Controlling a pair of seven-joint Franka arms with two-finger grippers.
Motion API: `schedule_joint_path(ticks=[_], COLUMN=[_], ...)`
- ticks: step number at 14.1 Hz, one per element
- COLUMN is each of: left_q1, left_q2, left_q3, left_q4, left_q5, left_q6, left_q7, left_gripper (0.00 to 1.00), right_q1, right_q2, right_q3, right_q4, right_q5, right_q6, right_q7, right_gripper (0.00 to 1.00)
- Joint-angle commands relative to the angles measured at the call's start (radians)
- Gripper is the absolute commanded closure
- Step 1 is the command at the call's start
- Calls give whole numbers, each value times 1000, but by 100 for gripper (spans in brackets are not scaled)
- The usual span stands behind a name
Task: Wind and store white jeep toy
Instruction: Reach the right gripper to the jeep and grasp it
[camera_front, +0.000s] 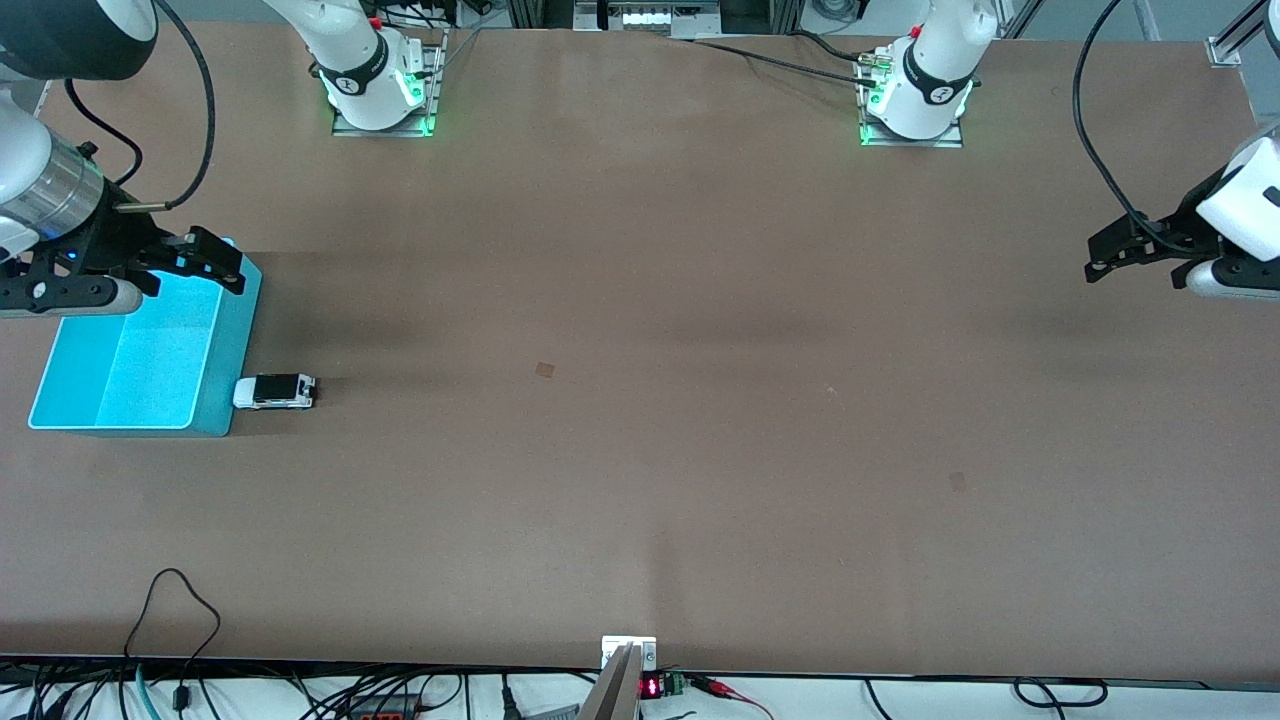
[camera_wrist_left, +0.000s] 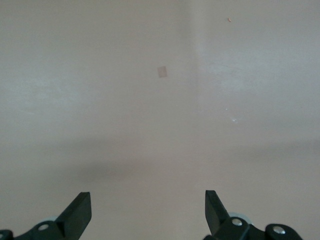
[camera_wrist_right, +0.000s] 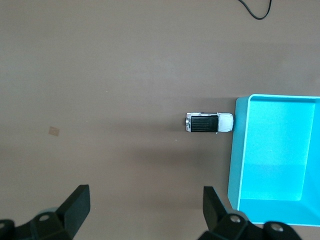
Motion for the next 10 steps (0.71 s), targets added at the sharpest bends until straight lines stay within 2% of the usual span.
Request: schedule_joint_path(ticks=[1,3,7,10], left_q1=[56,68,65,68], left_q2=[-31,-31,-19,-17], left_q3=[-62,-88,-89,-89], left_q4=[-11,-11,23,27], left_q5=[-11,-11,-11,-11], left_q6=[-24,-25,-48,-64], left_q7=[-25,-26,-29,-28], left_gripper=[0,0,0,0], right_q1=[-4,-7,-1,-1], right_q2=[31,85,163,231], right_q3=[1,1,1,3], right_q4=[11,11,12,11], right_q5=[8,6,-7,-90], right_q6=[-9,-12,-3,-11], right_q7=[-9,-9,0,-128], right_gripper=[0,0,0,0])
